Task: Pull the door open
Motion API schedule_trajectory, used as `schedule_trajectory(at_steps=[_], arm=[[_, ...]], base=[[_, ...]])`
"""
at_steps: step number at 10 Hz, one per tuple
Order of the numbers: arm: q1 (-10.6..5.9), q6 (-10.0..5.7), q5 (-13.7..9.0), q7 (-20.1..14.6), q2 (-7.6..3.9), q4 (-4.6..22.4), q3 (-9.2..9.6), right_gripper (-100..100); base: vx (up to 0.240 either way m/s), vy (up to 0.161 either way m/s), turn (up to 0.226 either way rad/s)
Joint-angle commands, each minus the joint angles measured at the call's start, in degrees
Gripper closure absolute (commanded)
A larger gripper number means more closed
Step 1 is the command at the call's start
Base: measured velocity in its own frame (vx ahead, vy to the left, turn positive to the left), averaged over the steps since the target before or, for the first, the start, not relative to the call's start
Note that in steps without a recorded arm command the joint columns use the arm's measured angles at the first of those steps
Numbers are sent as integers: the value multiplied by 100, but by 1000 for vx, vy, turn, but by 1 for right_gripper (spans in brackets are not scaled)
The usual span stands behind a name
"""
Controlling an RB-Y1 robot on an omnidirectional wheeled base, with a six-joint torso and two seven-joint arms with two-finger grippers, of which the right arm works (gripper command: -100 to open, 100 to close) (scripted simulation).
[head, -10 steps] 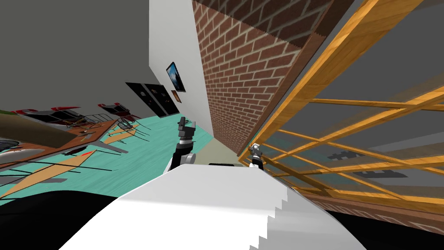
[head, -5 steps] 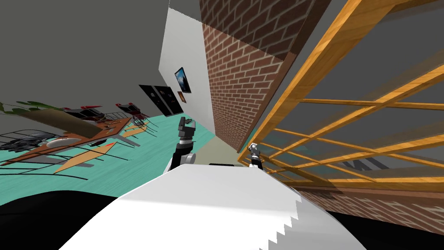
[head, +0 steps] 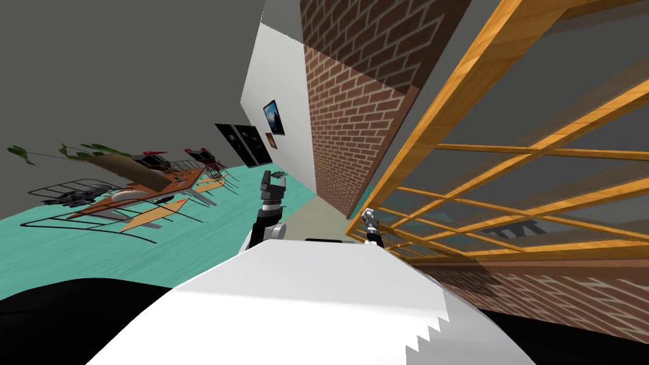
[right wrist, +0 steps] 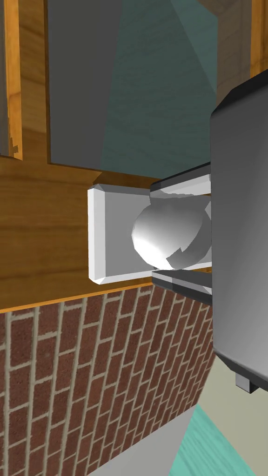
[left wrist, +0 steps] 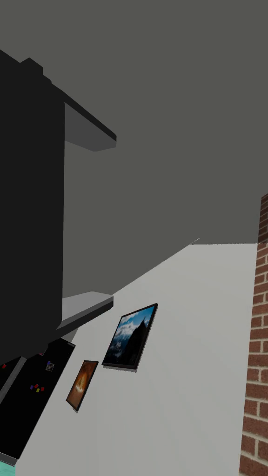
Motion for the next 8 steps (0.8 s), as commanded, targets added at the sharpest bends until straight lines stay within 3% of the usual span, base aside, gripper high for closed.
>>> schedule_trajectory(at_steps=[1, 5, 6, 8], arm=[[36, -71, 74, -145, -73, 11, 139, 100], [152, -179, 250, -458, -262, -101, 475, 100], [150, -134, 223, -396, -236, -105, 426, 100], [241, -223, 343, -569, -336, -169, 645, 100]], base=[[-252, -13, 79], [-261, -12, 83], [-124, -9, 22], [-200, -38, 69]])
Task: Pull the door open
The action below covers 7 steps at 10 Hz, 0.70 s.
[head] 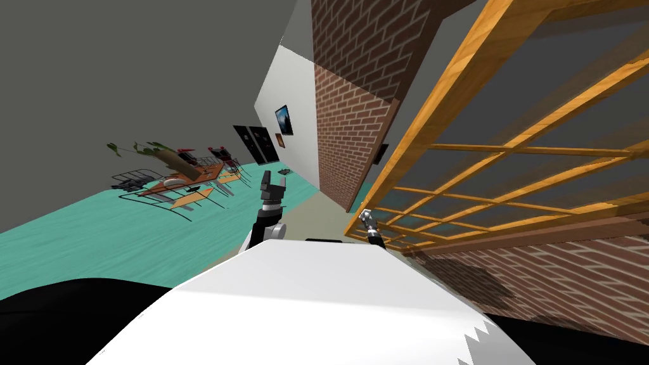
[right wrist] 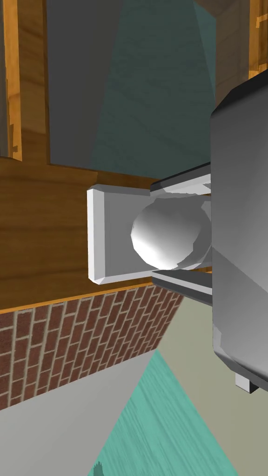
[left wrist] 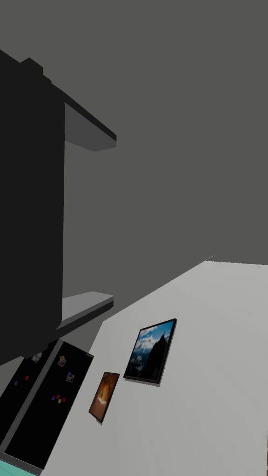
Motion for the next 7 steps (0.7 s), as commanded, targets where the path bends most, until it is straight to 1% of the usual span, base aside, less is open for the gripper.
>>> schedule_trajectory(at_steps=[1, 3, 5, 6, 7], arm=[[19, -138, 102, -164, -82, 27, 177, 100], [90, -238, 210, -322, -193, -42, 370, 100], [141, -310, 288, -438, -273, -93, 511, 100], [126, -256, 263, -387, -242, -64, 467, 100], [204, -388, 299, -501, -322, -44, 590, 100]], base=[[-279, -30, 62], [-248, -48, 60], [-242, -60, 45], [-95, -30, 21], [-136, -23, 148]])
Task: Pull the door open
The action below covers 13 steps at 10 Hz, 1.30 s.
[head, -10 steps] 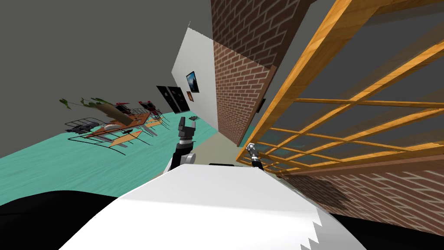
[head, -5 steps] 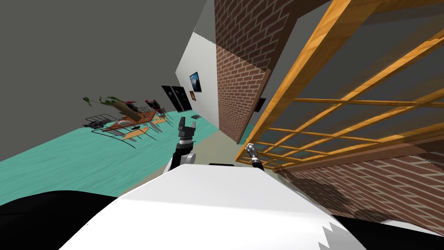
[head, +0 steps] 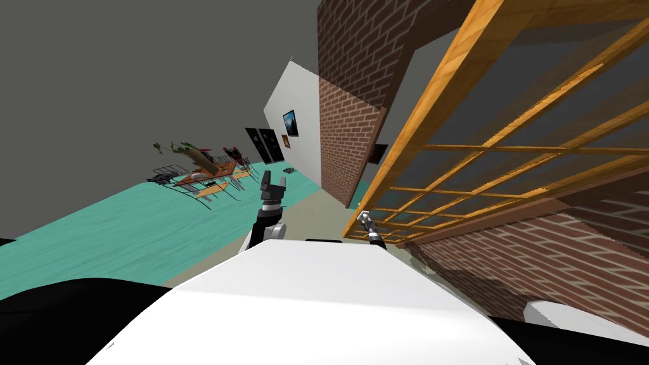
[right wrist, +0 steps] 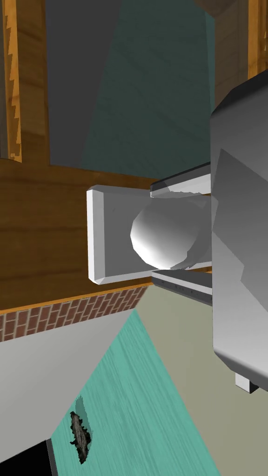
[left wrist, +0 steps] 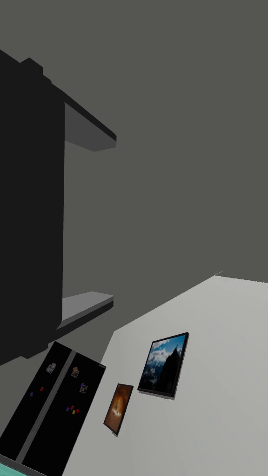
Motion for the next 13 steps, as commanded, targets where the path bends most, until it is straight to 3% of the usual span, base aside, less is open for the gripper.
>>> schedule_trajectory(at_steps=[1, 7, 8, 9, 13], arm=[[67, -143, 27, -106, -87, -12, 104, 100], [285, -613, 107, -457, -409, 21, 448, 100], [290, -509, 95, -393, -369, -24, 412, 100], [331, -632, 122, -465, -411, 34, 469, 100], [398, -888, 169, -604, -506, 149, 564, 100]], base=[[-253, -42, 183], [-209, -63, 119], [-87, -22, 29], [-140, -54, 152], [-200, -55, 147]])
